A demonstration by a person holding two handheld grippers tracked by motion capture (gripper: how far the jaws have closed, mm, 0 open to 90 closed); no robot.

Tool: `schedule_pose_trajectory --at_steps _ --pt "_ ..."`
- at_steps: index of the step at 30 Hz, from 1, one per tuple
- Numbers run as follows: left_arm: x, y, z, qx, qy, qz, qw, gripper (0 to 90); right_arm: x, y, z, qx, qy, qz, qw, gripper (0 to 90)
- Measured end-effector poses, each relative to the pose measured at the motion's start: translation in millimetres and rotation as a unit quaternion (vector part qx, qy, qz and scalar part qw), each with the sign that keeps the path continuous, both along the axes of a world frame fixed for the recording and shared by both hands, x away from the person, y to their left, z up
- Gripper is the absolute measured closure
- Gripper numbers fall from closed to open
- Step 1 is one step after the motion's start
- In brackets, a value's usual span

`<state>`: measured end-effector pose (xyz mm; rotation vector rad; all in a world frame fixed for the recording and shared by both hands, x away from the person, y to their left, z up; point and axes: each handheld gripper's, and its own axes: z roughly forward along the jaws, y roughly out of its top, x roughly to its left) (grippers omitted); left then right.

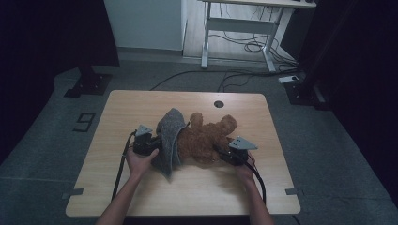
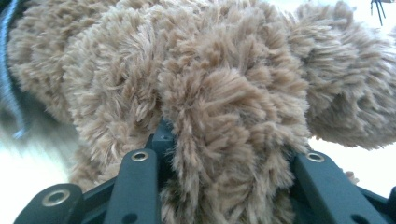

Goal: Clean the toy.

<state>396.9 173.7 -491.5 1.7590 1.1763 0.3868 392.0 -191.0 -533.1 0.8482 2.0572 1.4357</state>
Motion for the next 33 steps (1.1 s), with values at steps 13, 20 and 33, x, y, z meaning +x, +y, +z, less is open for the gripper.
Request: schedule_pose_trajectory --at_steps 13,20,33 --pt "27.4 -58.0 62.9 0.014 -0.028 -0.049 0.9983 85.5 -12.2 -1.5 0.4 -0.014 -0.013 0.020 0.9996 58.4" --pt "31.2 -71.2 28.9 0.032 0.018 -0.072 0.9967 85.9 -13.5 -3.0 -1.1 -0.018 -0.014 0.028 0.9993 57.9" --pt "-20.6 -62.6 10.4 0.041 -0.043 -0.086 0.9946 86.6 -26.3 -9.1 2.2 -0.007 0.033 0.046 0.9984 31.0"
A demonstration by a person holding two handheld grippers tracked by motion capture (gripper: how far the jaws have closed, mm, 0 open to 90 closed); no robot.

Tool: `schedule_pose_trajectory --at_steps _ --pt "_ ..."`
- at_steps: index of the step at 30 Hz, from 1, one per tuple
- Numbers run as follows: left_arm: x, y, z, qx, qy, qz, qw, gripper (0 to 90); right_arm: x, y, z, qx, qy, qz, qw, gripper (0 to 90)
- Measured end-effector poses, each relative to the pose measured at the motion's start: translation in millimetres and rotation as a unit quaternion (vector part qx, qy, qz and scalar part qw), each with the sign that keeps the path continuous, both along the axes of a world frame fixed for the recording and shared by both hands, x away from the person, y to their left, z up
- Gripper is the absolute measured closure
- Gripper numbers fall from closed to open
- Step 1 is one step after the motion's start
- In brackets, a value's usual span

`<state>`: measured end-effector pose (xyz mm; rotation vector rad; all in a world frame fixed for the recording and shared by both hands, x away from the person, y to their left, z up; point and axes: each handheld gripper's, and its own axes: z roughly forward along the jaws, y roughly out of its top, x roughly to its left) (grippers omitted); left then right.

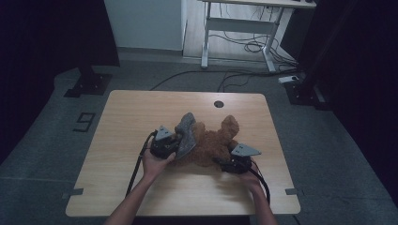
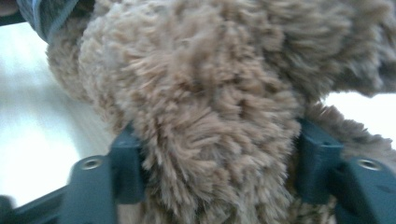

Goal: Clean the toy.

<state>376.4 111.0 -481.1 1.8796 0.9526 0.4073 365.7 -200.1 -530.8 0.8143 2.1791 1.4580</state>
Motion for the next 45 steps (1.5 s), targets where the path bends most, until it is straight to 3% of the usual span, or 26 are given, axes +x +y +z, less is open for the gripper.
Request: schedule_pose_trajectory --at_steps 6,11,13,17,19,22,26,29,32,36,39,45 --pt "-13.7 7.1 -4.8 -0.009 -0.002 -0.010 0.9999 86.7 -2.4 -10.0 6.7 0.036 0.035 0.016 0.9986 17.5" --pt "-24.3 9.6 -8.1 -0.019 0.001 -0.022 0.9996 86.7 -2.2 -8.7 18.3 0.070 0.038 0.028 0.9964 12.9" --pt "-29.2 10.7 -9.5 -0.020 0.002 -0.027 0.9994 86.6 -1.8 -3.5 20.2 0.055 0.048 0.038 0.9966 11.6" --pt "-38.2 13.9 -13.0 -0.023 0.002 -0.034 0.9992 86.7 -2.9 7.1 6.0 0.015 0.068 0.050 0.9964 11.0" --pt "-43.2 12.3 -15.2 -0.018 -0.008 -0.031 0.9993 86.6 -4.3 7.8 1.1 0.011 0.065 0.051 0.9965 14.6" --pt "-46.7 8.2 -17.1 -0.010 -0.020 -0.027 0.9994 86.6 -9.2 11.4 -6.2 -0.019 0.045 0.037 0.9981 25.3" --pt "-36.5 7.2 -15.1 -0.016 -0.018 -0.015 0.9996 86.6 -7.4 16.8 -7.4 -0.016 0.025 0.005 0.9995 39.2" --pt "-21.6 4.0 -13.2 -0.019 -0.023 -0.006 0.9995 86.6 -3.2 22.7 -7.5 -0.017 0.007 -0.030 0.9994 44.8" --pt "-1.8 -5.5 -15.6 -0.022 -0.029 0.005 0.9993 86.6 5.0 25.7 -7.4 -0.022 -0.012 -0.070 0.9972 46.3" --pt "18.9 -12.6 -9.7 -0.023 -0.015 0.004 0.9996 86.5 16.7 16.8 -8.4 -0.011 -0.005 -0.094 0.9955 46.2" --pt "19.5 -8.7 -3.4 -0.001 -0.017 0.000 0.9999 86.5 18.8 10.0 -9.7 -0.003 0.002 -0.084 0.9964 45.9" --pt "2.3 14.2 -4.5 0.016 -0.028 0.014 0.9994 86.3 18.0 7.3 -9.7 -0.002 0.002 -0.077 0.9970 44.3"
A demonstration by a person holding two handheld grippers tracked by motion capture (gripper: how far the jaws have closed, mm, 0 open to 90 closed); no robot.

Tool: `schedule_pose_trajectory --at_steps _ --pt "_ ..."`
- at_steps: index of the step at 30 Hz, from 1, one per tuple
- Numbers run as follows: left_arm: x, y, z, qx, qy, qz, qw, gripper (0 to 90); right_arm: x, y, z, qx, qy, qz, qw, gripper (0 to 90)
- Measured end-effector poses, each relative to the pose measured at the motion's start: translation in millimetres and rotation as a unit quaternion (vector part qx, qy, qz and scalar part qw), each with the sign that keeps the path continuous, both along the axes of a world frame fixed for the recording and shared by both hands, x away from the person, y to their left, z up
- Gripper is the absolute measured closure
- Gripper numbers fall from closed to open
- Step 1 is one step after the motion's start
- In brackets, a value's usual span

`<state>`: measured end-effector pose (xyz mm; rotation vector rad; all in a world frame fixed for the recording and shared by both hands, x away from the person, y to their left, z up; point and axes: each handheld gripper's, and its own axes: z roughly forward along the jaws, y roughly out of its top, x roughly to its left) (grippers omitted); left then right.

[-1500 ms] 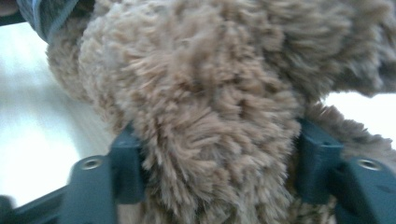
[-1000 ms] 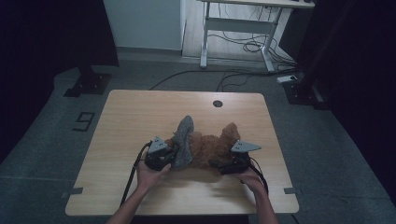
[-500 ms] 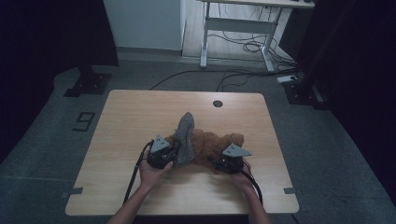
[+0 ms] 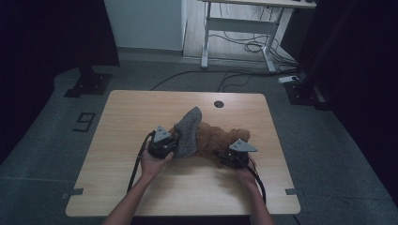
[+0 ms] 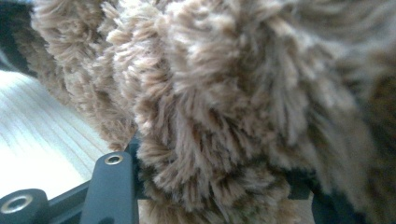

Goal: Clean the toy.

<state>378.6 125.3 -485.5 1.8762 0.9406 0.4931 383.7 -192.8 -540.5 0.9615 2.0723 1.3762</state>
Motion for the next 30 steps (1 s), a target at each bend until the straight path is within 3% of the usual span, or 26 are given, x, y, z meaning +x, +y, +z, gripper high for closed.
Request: schedule_pose_trajectory --at_steps 3,6,8,12,17,21,23,26,28,30 --pt "-5.4 21.0 -5.7 0.017 0.000 0.030 0.9994 85.9 -1.3 -1.5 -0.3 0.003 0.003 -0.001 1.0000 44.3" --pt "-3.7 45.4 -19.9 0.020 0.029 0.053 0.9980 85.9 0.2 -3.8 -1.5 0.012 0.006 -0.004 0.9999 44.4" --pt "-3.4 59.0 -23.9 0.004 0.041 0.064 0.9971 86.0 0.6 -4.0 -1.7 0.016 0.008 -0.005 0.9998 44.4" --pt "-6.2 66.8 -2.7 -0.036 0.016 0.060 0.9974 86.1 0.5 -3.9 -1.8 0.017 0.008 -0.005 0.9998 44.4" --pt "-6.4 34.0 39.9 -0.058 -0.019 0.016 0.9980 86.0 -1.8 -1.6 -1.2 0.013 0.002 -0.002 0.9999 44.4" --pt "-1.5 -12.6 55.8 -0.065 -0.019 -0.031 0.9972 86.0 -4.4 -0.2 -0.3 0.008 -0.004 0.002 1.0000 44.4" --pt "2.3 -38.8 53.7 -0.055 -0.010 -0.047 0.9973 86.0 -5.0 -0.2 -0.3 0.009 -0.004 0.003 0.9999 44.4" --pt "11.0 -71.4 36.6 -0.037 0.018 -0.054 0.9977 85.8 -5.4 -1.0 -0.5 0.009 -0.004 0.005 0.9999 44.3" --pt "13.4 -81.8 26.9 -0.029 0.016 -0.045 0.9984 85.9 -5.5 -1.4 -1.0 0.004 -0.002 0.005 1.0000 44.2" --pt "14.6 -80.6 24.5 -0.036 0.016 -0.039 0.9984 85.9 -5.5 -2.7 -2.3 0.006 0.001 0.005 1.0000 44.1"
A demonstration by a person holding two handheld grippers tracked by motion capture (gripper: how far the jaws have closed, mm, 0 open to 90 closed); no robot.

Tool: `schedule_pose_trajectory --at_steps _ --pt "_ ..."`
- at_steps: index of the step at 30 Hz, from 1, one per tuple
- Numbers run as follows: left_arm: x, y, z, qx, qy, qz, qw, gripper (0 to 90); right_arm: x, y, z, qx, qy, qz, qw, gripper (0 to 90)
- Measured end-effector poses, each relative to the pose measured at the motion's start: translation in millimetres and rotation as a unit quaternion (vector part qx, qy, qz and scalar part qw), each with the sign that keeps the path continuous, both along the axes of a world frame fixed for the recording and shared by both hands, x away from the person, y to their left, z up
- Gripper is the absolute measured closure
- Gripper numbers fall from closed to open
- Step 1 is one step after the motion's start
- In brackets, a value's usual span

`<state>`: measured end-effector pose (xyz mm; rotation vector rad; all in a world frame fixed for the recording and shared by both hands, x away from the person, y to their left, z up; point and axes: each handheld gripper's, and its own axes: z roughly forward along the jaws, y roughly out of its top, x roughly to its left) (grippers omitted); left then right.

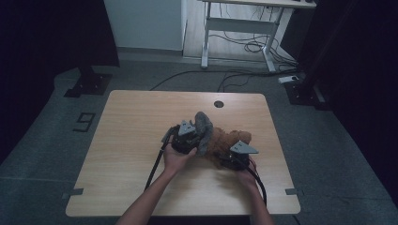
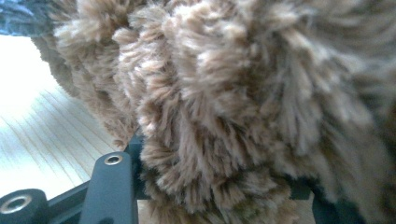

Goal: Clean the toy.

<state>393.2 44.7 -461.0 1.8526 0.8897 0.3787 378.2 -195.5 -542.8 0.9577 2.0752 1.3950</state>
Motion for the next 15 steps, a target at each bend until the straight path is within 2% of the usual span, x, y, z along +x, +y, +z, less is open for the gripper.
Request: schedule_pose_trajectory --at_steps 3,5,7,8,10,13,15 --pt "0.2 12.1 -2.9 0.025 -0.004 0.015 0.9996 86.0 -0.2 0.2 0.2 0.000 -0.002 0.003 1.0000 44.0" --pt "1.2 25.8 -10.6 0.040 0.009 0.024 0.9989 86.0 0.1 -0.2 0.3 0.002 -0.001 0.003 1.0000 44.0" --pt "-1.2 39.8 -19.4 0.033 0.016 0.021 0.9991 86.1 0.4 -0.7 0.3 0.005 0.001 0.007 1.0000 43.7" --pt "-4.7 45.0 -21.4 0.032 0.013 0.022 0.9991 86.2 0.0 0.4 0.5 0.002 -0.002 0.011 0.9999 43.6" --pt "-13.5 55.1 -21.0 0.044 -0.001 0.028 0.9986 86.2 -1.1 2.2 1.8 -0.010 -0.007 0.013 0.9998 43.6" --pt "-20.5 70.7 -18.4 0.057 -0.017 0.050 0.9970 86.1 -0.6 0.6 1.1 -0.003 -0.001 0.011 0.9999 43.6" --pt "-21.1 85.1 -20.3 0.063 -0.014 0.067 0.9957 86.0 0.0 -0.3 0.8 0.000 0.001 0.010 1.0000 43.6"
